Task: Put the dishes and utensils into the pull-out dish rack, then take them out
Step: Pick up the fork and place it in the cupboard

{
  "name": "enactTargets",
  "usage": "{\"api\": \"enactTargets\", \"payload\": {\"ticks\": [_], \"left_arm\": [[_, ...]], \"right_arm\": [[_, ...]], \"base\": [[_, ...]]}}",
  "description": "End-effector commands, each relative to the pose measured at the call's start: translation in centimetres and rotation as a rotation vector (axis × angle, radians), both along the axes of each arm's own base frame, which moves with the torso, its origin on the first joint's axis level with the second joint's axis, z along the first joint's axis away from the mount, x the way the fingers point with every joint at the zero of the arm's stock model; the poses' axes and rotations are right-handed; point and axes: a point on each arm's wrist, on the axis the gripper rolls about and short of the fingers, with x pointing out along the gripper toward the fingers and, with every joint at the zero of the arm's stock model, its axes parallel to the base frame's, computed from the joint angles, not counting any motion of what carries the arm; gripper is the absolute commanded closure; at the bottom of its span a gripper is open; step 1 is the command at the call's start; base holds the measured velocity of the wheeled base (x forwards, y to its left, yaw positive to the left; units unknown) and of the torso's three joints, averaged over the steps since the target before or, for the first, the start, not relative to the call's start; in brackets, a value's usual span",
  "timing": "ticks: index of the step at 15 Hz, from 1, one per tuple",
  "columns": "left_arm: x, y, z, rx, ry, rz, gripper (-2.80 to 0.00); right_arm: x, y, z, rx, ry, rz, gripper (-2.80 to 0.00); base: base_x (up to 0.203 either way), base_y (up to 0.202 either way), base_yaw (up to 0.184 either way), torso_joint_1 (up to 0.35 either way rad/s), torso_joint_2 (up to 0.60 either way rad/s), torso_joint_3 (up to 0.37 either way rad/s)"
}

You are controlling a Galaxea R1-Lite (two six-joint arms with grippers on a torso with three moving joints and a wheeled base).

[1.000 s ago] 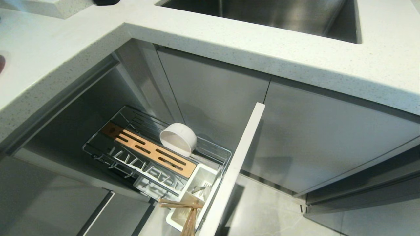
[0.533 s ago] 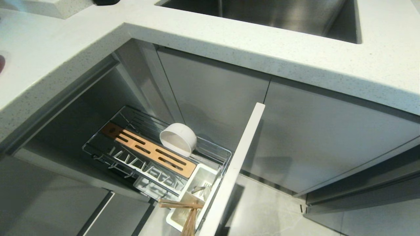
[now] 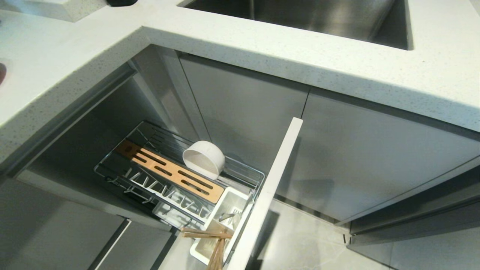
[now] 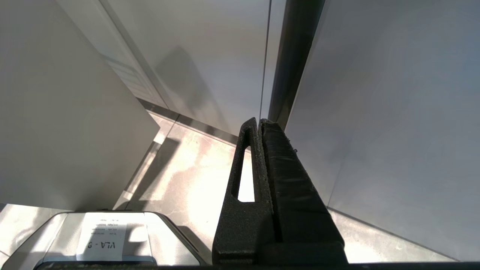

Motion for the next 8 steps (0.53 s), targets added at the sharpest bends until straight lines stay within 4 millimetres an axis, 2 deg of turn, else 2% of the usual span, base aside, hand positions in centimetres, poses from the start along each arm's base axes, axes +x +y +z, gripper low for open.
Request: {"api": "enactTargets", "payload": {"ticks": [1,3,4,8], "left_arm": [[-0.9,-0.7,0.5,0.016,-0.010,0.004,0.00],[-0.8,-1.2,-0.1,-0.020,0.047,-0.021,0.00],[-0.4,-1.5,-0.4,-0.028,0.081,-0.049,-2.80],[0.3,-1.4,-1.2,-0.065,0.125,-0.061,-2.80]], "right_arm": [[0.0,0.0,0.0,0.000,0.002,0.000,0.00],[0.0,0.0,0.0,0.000,0.002,0.002,0.00],[0.0,0.0,0.0,0.000,0.001,0.001,0.00],[0.0,0.0,0.0,0.000,0.002,0.001,0.00]], "base": [[0.000,0.000,0.000,0.000,0.00,0.000],[0.000,0.000,0.000,0.000,0.00,0.000],[0.000,0.000,0.000,0.000,0.00,0.000],[0.000,0.000,0.000,0.000,0.00,0.000]]}}
